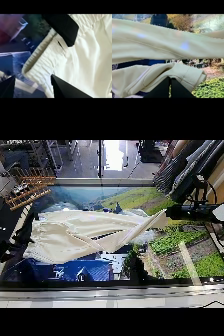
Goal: Fold the clothes and pants, and hang the long-sleeved shirts on hangers.
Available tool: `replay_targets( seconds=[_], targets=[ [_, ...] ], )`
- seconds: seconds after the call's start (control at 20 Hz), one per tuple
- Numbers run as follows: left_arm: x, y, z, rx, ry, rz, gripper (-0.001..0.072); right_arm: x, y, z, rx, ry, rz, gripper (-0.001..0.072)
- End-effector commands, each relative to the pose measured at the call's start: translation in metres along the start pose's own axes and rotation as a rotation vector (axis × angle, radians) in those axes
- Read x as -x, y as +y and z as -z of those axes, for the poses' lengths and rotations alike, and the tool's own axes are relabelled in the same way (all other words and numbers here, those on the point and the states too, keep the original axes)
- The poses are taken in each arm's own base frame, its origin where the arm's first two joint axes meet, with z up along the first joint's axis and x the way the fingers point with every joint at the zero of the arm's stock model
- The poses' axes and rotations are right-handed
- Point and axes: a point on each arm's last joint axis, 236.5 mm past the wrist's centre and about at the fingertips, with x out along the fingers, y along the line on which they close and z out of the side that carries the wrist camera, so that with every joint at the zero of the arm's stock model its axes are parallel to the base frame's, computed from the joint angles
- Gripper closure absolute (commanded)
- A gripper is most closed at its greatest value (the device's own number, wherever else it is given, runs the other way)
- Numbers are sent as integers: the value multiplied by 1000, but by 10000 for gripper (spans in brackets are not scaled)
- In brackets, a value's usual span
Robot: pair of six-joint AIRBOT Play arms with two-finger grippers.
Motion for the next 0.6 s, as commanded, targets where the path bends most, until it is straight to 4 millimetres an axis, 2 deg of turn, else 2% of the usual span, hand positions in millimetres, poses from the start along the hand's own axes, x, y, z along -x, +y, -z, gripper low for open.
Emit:
replay_targets(
  seconds=[0.0,0.1,0.2,0.35,0.55],
  targets=[
    [25,-4,12,29,-31,-40,235,0,0,-3,1,-13,2,696],
    [8,-6,31,102,4,-40,208,0,0,-3,6,-13,2,696],
    [-18,-13,51,152,41,5,201,0,0,-3,22,-13,2,696],
    [-45,-26,51,239,-17,87,201,0,-1,-3,29,-13,3,696],
    [-58,-20,47,270,-70,65,201,0,-1,-4,38,-15,3,696]
  ],
)
